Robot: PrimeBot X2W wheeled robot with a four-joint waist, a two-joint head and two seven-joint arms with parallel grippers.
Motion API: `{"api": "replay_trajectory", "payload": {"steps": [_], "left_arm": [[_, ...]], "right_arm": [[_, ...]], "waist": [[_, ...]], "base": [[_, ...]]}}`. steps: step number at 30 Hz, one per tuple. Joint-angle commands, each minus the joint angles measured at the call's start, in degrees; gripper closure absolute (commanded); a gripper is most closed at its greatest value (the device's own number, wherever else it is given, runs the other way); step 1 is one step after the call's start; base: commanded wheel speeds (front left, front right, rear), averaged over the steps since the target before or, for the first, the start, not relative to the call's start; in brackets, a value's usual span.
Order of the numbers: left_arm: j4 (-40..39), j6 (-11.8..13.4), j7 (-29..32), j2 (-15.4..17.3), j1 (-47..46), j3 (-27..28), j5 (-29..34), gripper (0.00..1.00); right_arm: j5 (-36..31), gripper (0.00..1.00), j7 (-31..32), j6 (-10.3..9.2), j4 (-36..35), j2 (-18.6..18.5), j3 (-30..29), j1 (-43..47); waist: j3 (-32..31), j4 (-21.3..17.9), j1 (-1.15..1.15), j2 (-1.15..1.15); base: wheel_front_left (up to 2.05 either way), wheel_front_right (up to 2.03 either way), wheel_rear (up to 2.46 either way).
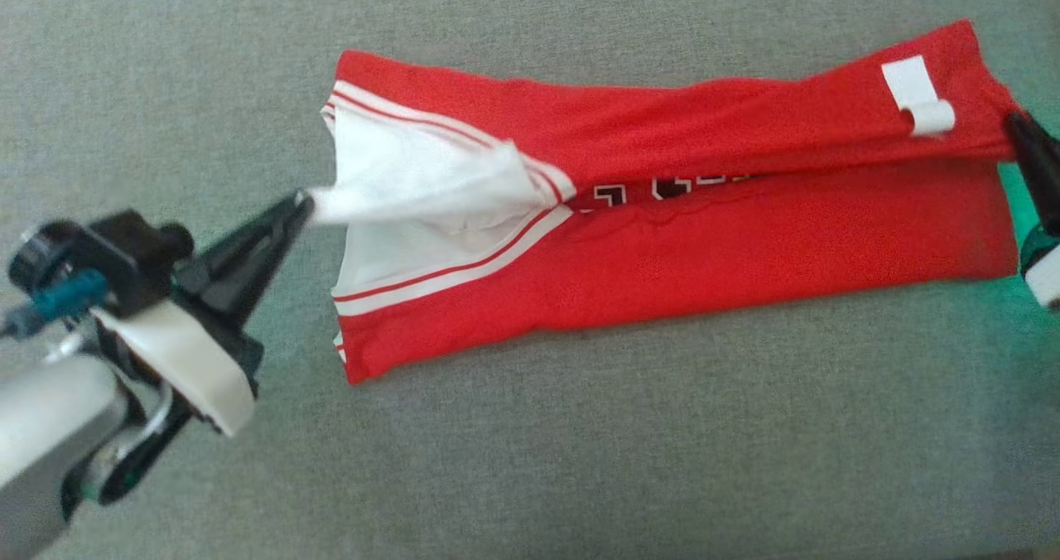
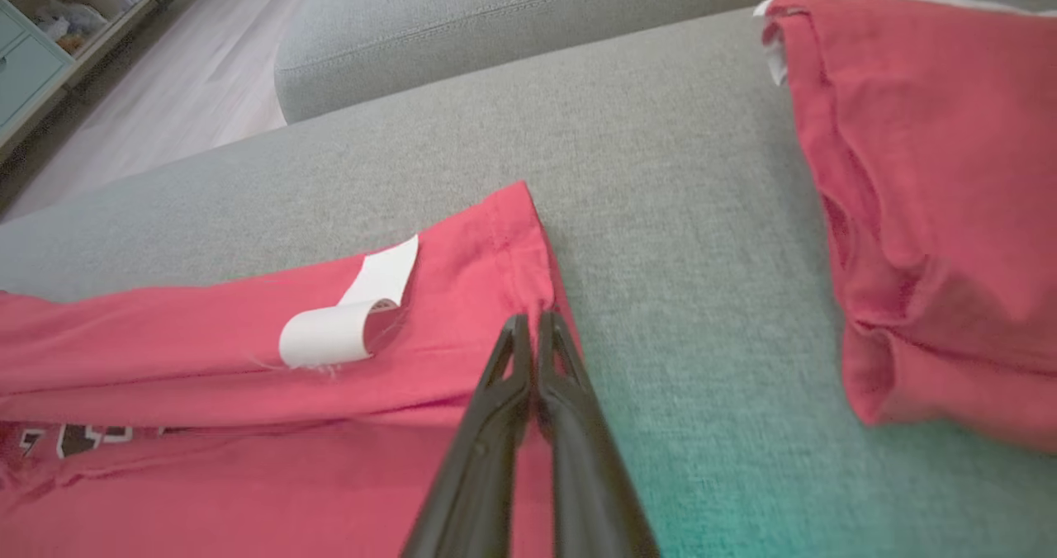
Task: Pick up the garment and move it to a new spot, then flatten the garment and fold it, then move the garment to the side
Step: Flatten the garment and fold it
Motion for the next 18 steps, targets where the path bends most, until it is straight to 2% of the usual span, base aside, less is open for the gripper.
{"api": "replay_trajectory", "payload": {"steps": [1, 2, 3, 4, 5, 6, 10, 13, 15, 18], "left_arm": [[-0.99, 0.67, -0.71, 1.99, -0.07, 2.44, 0.11, 1.0], [-0.94, 1.1, -1.01, 1.44, 0.69, 2.29, 0.15, 1.0], [-0.77, 1.65, -1.45, 0.73, 1.45, 2.21, -0.03, 1.0], [-0.44, 2.25, -2.1, -0.04, 2.07, 2.16, -0.02, 0.92], [0.16, 3.15, -2.98, -0.91, 2.72, 2.21, -0.04, 0.42], [0.9, 4.17, -3.82, -1.88, 3.38, 2.21, 0.0, 0.0], [4.47, 11.14, -9.31, -7.77, 6.95, 5.51, -0.4, 0.0], [6.44, 16.98, -10.53, -13.88, 11.02, 11.84, 1.53, 0.0], [6.08, 19.67, -10.59, -18.51, 14.92, 18.1, 6.47, 0.0], [5.35, 21.75, -10.61, -25.02, 22.2, 25.9, 14.88, 0.0]], "right_arm": [[-0.8, 1.0, 0.23, 0.39, -1.84, -1.16, -0.94, 1.83], [-1.39, 0.91, 0.46, 0.39, -2.19, -0.58, -1.65, 2.58], [-2.07, 0.44, 0.66, 0.39, -2.38, 0.08, -2.35, 3.22], [-2.84, 0.0, 0.72, 0.39, -2.52, 0.79, -3.11, 3.78], [-3.71, 0.0, 0.34, 0.39, -2.66, 1.63, -4.08, 4.3], [-4.49, 0.0, -0.38, 0.39, -2.99, 2.61, -5.05, 4.87], [-6.96, 0.0, -6.0, 0.39, -5.3, 6.91, -9.55, 8.49], [-10.51, 0.0, -10.48, 0.39, -7.14, 9.4, -12.23, 12.06], [-13.28, 0.0, -12.95, 0.39, -7.82, 11.22, -14.13, 14.19], [-16.19, 0.0, -14.81, 0.39, -8.13, 14.38, -16.69, 16.34]], "waist": [[0.05, 0.03, 0.01, 0.0], [0.08, 0.08, 0.01, 0.0], [0.12, 0.16, 0.01, 0.0], [0.13, 0.24, 0.01, 0.0], [0.04, 0.36, 0.01, 0.0], [-0.12, 0.52, 0.01, 0.0], [-1.35, 1.45, 0.01, 0.0], [-2.59, 2.3, 0.01, 0.0], [-3.47, 3.06, 0.01, 0.0], [-5.01, 4.38, 0.01, 0.0]], "base": [[0.0, 0.0, 0.0], [0.0, 0.0, 0.0], [0.0, 0.0, 0.0], [0.0, 0.0, 0.0], [0.0, 0.0, 0.0], [0.0, 0.0, 0.0], [0.0, 0.0, 0.0], [0.0, 0.0, 0.0], [0.0, 0.0, 0.0], [0.0, 0.0, 0.0]]}}
